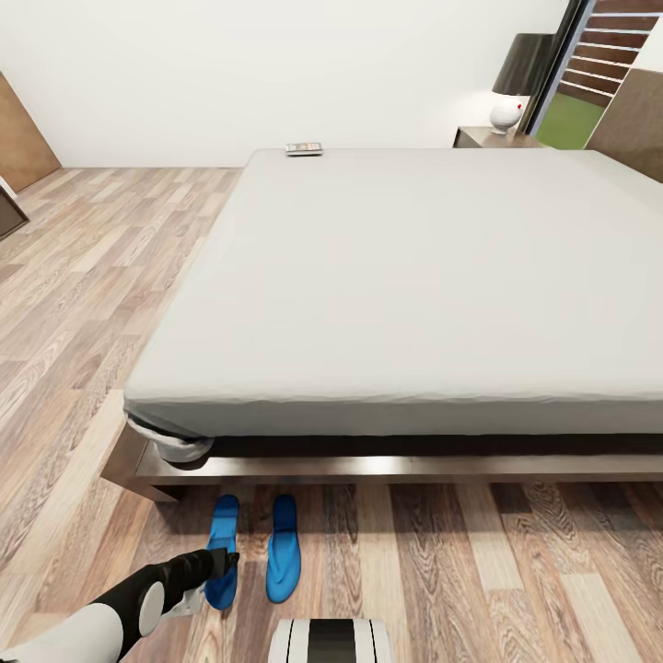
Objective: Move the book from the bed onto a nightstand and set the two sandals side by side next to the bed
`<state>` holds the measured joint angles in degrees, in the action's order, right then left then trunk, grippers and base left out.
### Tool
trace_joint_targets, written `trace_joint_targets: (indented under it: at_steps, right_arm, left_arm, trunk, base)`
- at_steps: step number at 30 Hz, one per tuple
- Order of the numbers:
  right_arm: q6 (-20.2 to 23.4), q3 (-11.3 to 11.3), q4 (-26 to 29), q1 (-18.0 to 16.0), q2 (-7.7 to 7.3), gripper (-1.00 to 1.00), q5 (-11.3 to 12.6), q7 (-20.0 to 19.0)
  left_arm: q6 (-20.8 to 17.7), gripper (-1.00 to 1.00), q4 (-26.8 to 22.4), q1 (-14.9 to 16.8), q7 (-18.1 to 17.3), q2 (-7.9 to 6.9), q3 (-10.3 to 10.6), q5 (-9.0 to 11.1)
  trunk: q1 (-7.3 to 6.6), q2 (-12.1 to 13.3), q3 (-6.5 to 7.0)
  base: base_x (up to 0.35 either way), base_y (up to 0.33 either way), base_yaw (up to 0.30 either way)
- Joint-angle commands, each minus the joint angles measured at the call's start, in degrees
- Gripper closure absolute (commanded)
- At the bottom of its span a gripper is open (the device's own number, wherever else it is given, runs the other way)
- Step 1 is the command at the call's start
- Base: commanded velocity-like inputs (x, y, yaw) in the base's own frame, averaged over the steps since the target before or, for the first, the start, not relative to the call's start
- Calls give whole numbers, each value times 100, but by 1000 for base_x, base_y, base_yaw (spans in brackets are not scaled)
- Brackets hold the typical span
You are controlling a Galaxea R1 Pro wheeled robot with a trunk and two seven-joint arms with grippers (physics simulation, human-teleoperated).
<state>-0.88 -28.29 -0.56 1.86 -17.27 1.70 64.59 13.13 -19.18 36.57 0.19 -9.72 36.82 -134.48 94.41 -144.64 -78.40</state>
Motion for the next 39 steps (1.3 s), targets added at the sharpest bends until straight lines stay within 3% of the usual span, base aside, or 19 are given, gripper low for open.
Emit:
trace_joint_targets:
  at_steps: [1,26,39]
  right_arm:
    - [-9,17,-5,-2,0,-100,17,12]
    - [-9,25,-5,-2,2,-100,15,10]
    - [-9,26,-3,-2,4,-100,19,18]
  left_arm:
    - [32,100,-15,-1,-2,-3,9,-52]
    - [16,100,-144,-1,16,3,43,-52]
    - [-3,100,-167,-1,353,-4,50,-52]
  trunk:
    - [-1,-1,-3]
    - [-1,-1,-3]
    - [-1,-1,-3]
  base:
    - [0,0,0]
    - [0,0,0]
    - [0,0,0]
